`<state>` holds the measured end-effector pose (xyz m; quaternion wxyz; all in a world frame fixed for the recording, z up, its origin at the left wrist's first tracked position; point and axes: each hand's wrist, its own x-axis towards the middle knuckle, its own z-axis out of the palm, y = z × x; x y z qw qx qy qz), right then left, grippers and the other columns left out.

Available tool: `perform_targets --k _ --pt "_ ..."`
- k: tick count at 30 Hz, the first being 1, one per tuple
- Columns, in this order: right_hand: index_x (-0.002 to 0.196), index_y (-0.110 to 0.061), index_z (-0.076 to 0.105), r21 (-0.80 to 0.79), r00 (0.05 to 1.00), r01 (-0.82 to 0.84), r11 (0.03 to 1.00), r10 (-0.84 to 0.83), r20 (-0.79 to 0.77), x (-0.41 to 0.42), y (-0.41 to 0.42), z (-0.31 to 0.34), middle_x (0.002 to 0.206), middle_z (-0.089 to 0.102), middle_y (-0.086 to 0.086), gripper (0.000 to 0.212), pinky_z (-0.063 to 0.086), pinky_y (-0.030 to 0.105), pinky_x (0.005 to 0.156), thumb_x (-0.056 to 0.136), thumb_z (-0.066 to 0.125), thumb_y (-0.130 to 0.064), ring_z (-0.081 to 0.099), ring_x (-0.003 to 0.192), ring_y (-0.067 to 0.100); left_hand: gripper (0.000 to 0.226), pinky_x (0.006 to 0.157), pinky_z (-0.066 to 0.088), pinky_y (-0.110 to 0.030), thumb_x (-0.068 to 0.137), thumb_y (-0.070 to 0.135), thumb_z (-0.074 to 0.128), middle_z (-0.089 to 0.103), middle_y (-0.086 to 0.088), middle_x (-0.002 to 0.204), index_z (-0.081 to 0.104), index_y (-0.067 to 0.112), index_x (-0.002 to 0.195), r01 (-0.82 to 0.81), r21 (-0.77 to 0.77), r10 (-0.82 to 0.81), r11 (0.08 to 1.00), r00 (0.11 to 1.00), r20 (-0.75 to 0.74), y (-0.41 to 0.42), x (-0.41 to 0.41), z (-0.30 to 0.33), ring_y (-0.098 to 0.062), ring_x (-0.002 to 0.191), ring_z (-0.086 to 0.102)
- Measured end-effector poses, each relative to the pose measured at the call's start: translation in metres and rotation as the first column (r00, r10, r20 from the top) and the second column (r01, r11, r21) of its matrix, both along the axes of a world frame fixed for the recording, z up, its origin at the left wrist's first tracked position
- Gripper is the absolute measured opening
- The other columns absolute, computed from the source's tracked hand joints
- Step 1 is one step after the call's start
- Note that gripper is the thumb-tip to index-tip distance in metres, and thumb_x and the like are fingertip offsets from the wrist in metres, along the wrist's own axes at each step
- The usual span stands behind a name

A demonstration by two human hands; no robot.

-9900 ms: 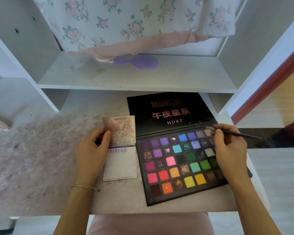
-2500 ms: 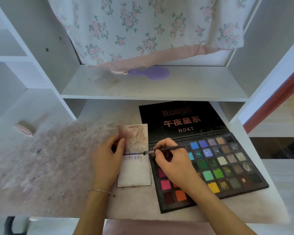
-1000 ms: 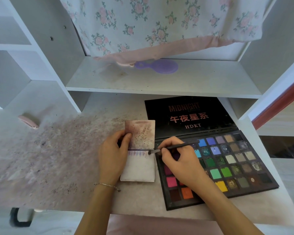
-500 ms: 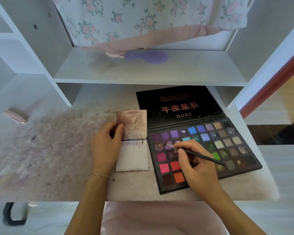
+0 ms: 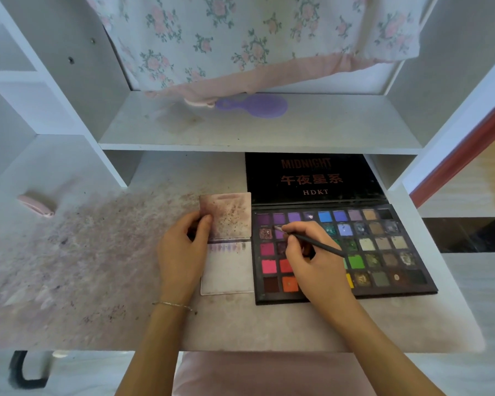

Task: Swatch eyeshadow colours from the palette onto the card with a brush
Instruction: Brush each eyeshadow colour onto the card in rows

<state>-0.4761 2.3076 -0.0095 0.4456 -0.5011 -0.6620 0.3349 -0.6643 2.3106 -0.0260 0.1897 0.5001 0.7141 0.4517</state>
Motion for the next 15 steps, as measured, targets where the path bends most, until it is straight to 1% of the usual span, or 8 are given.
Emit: perform_targets --k 2,4,7,9,12,15 --pt "0.085 -0.028 0.054 -0.011 1.000 0.008 1.000 -0.008 -0.004 0.000 0.002 0.001 0.078 0.054 -0.007 0.031 0.040 0.008 0.059 0.086 0.051 0.003 0.050 0.068 0.003 0.022 0.065 0.037 -0.007 0.090 0.026 0.052 0.061 0.017 0.086 0.065 0.020 0.107 0.014 -0.009 -0.014 1.000 1.000 0.003 -0.001 -0.003 0.001 0.010 0.075 0.052" --pt "0.082 -0.032 0.052 -0.033 0.999 0.030 0.999 -0.030 -0.009 0.001 0.006 0.002 0.076 0.055 -0.007 0.032 0.040 0.008 0.056 0.087 0.050 0.000 0.051 0.065 0.003 0.019 0.066 0.039 -0.006 0.090 0.024 0.053 0.060 0.022 0.084 0.065 0.022 0.104 0.051 -0.028 -0.050 0.998 0.999 0.013 -0.001 -0.008 0.002 0.010 0.077 0.054" --pt "0.079 -0.029 0.049 -0.075 0.999 0.048 0.996 -0.050 -0.021 -0.001 0.012 0.002 0.060 0.049 -0.009 0.027 0.037 0.010 0.046 0.089 0.047 -0.004 0.047 0.050 0.001 0.016 0.066 0.040 -0.003 0.089 0.020 0.054 0.065 0.014 0.084 0.067 0.019 0.099 0.132 -0.058 -0.133 0.990 0.991 -0.007 0.000 -0.016 0.004 0.005 0.079 0.057" --pt "0.077 -0.029 0.047 -0.086 1.000 0.026 0.996 -0.026 -0.002 -0.003 0.016 0.002 0.056 0.046 -0.009 0.026 0.034 0.010 0.043 0.090 0.045 -0.007 0.043 0.045 0.002 0.013 0.066 0.040 -0.002 0.088 0.017 0.056 0.064 0.014 0.081 0.068 0.018 0.093 0.155 -0.052 -0.156 0.987 0.987 -0.021 0.000 -0.020 0.006 0.004 0.077 0.058" --pt "0.076 -0.032 0.046 -0.082 0.998 -0.018 0.996 0.023 0.065 -0.007 0.021 0.001 0.059 0.052 -0.007 0.026 0.035 0.011 0.044 0.090 0.045 -0.010 0.046 0.046 0.002 0.012 0.067 0.042 -0.005 0.087 0.017 0.057 0.064 0.014 0.079 0.068 0.020 0.090 0.148 -0.031 -0.149 0.988 0.988 -0.028 -0.001 -0.022 0.006 0.003 0.077 0.058" --pt "0.076 -0.034 0.045 -0.080 0.992 -0.052 0.995 0.061 0.113 -0.010 0.023 -0.001 0.058 0.050 -0.009 0.027 0.037 0.011 0.046 0.090 0.046 -0.011 0.047 0.048 0.001 0.012 0.068 0.043 -0.010 0.087 0.018 0.057 0.064 0.016 0.079 0.068 0.021 0.091 0.138 -0.025 -0.138 0.990 0.990 -0.031 -0.001 -0.022 0.004 0.005 0.076 0.058"
